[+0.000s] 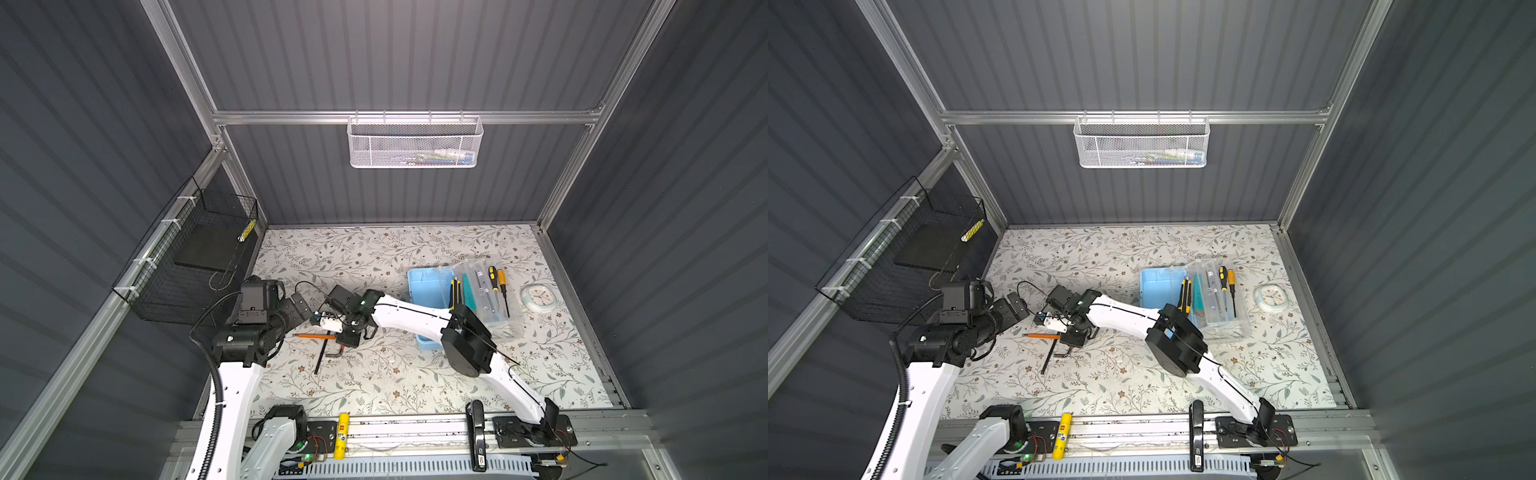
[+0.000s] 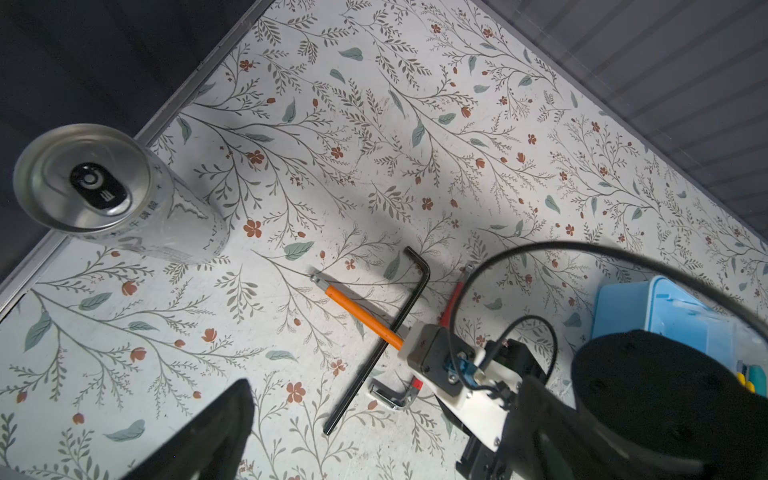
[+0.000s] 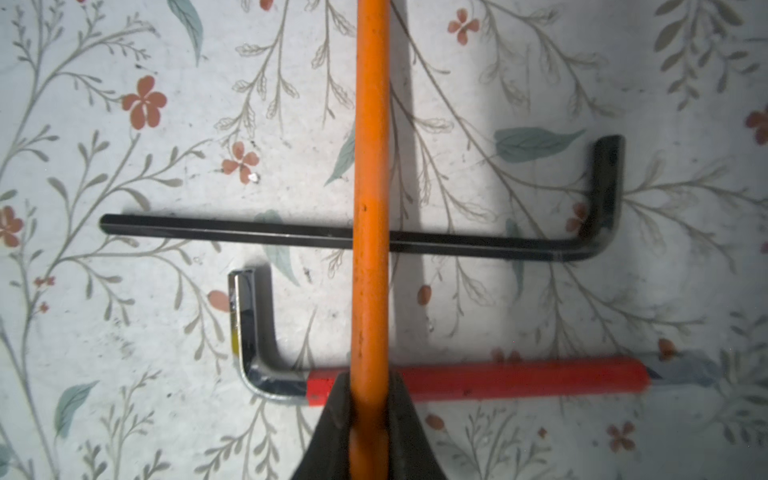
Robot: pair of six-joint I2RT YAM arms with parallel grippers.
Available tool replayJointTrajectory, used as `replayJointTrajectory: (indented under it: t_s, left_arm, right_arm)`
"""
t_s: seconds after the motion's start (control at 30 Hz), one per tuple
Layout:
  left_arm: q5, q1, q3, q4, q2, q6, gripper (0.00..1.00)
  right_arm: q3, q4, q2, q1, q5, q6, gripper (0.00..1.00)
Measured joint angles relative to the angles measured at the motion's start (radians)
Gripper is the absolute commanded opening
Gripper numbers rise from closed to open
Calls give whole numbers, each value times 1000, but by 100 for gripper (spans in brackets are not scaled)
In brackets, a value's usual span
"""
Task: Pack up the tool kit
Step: 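Grasp the orange-handled hex key with the right gripper and lift it, then carry the orange-handled hex key over the blue box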
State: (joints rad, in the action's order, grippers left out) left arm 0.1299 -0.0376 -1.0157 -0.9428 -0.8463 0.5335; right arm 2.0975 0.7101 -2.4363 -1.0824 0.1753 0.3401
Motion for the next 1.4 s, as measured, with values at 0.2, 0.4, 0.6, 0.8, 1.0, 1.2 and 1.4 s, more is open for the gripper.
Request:
replayJointTrajectory:
  t_s: [0.2,0.4,0.6,0.8,1.0,1.2,1.4]
  left_arm:
    - [0,0,0,4,0,0,100]
    - [-10,0,8,45,-4,-8,100]
    - [-66,0,75,132,-5,-23,99]
    - [-131,0,151,214,-5,-26,99]
    - [-191,0,229,293,-4,-26,100]
    - [-237,0,263,321,-5,-31,99]
    - [-262,0,278,348,-5,-38,100]
  right_arm:
    - [-131,-21,112,14,0,-51,0]
    - [-294,-56,264,72,-27,-181,0]
    - [-428,-66,470,159,-123,-388,0]
    - [-467,-18,599,187,-323,-634,0]
    - [-611,21,681,212,-438,-803,0]
    - [-683,46,714,246,-489,-914,0]
    - [-716,49,719,269,-493,-969,0]
